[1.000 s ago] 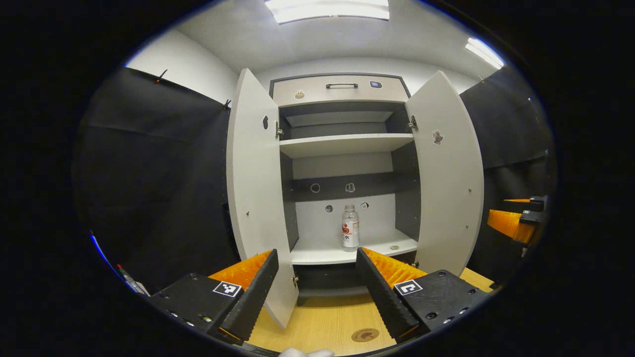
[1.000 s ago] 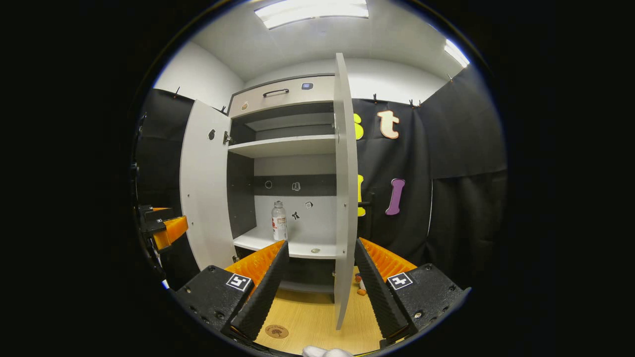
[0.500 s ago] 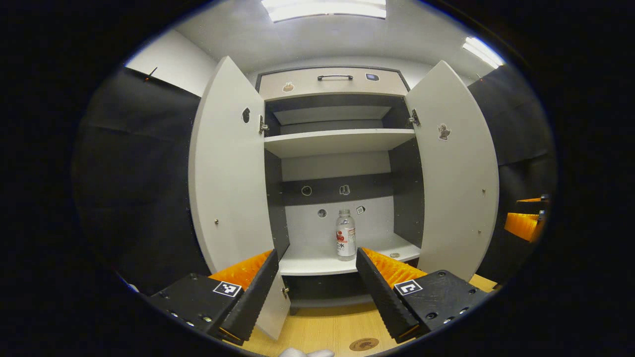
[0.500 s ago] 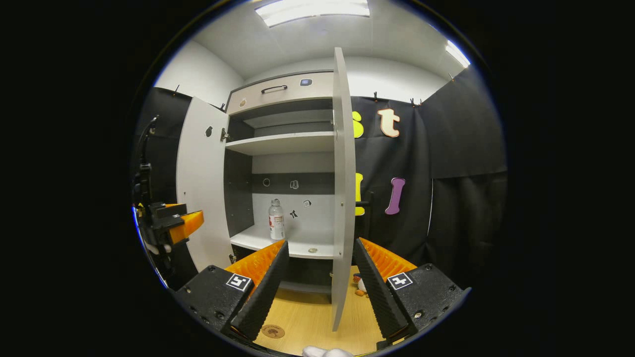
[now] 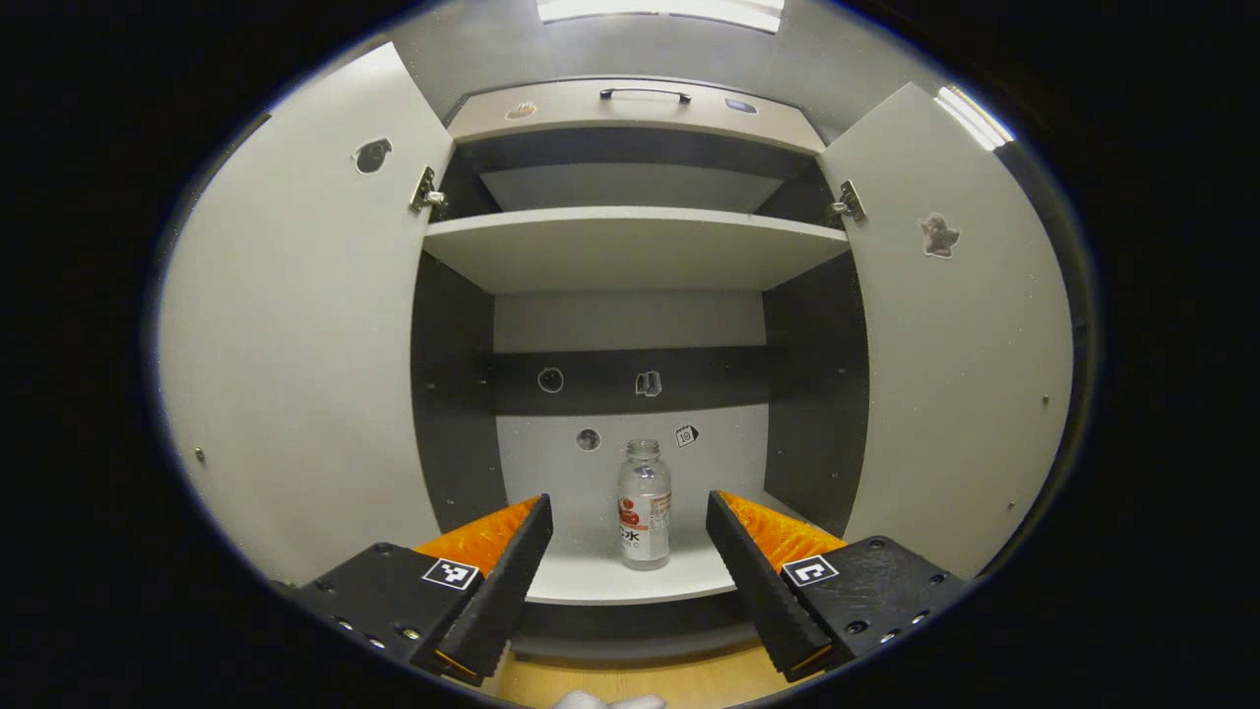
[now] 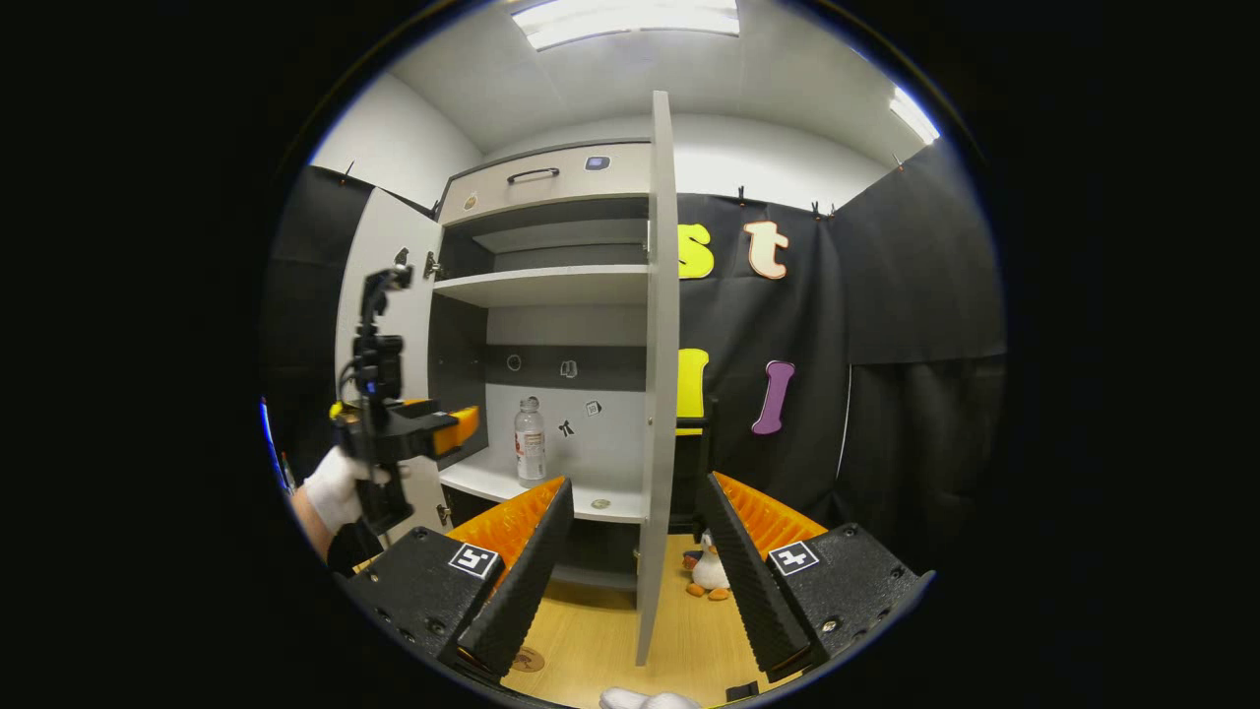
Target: Grasp the bottle in the cabinet with the left hand and place it on the coaster, then close the right door with the right hand and the left door with the left hand.
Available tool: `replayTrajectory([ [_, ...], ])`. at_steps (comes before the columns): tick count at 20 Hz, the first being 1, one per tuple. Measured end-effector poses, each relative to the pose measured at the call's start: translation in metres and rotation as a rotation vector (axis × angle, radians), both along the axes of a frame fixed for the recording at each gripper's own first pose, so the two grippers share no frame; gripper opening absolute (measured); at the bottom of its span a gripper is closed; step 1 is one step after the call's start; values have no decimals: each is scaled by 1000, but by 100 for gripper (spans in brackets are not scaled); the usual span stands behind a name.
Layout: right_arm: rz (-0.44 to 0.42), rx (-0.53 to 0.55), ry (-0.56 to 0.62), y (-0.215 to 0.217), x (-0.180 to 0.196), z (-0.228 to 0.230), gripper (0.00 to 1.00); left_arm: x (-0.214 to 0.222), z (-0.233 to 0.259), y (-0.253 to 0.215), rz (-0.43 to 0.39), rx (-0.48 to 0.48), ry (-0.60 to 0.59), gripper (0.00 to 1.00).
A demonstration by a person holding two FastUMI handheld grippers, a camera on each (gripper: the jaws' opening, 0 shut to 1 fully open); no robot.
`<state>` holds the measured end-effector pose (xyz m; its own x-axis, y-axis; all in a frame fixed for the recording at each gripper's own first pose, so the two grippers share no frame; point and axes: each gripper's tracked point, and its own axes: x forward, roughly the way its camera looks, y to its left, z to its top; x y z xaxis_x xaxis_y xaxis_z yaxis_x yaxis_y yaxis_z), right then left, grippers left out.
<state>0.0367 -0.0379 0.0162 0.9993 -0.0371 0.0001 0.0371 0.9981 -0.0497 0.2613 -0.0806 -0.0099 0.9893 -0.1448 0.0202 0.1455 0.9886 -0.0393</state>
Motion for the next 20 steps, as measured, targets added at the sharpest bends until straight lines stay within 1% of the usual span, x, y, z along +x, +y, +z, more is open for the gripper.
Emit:
replayTrajectory([
  [3,-18,-13,-3,-9,2,4,82,47,-5,-9,3,-7,-10,96],
  [5,-29,-19,-3,-15,4,6,82,76,-16,-14,13,-9,11,96],
  [8,-46,-37,4,-24,8,6,82,112,-30,-17,31,6,18,96],
  [10,-52,-47,14,-27,10,4,82,132,-40,-26,19,-11,27,96],
  [12,-54,-56,26,-30,12,1,82,146,-47,-32,15,-15,32,96],
  [14,-55,-63,32,-31,14,-1,82,161,-52,-32,32,-5,32,96],
  [17,-59,-66,40,-34,16,-4,82,175,-64,-32,43,-22,52,95],
  [20,-62,-69,42,-39,16,-4,82,185,-78,-30,58,-4,83,96],
])
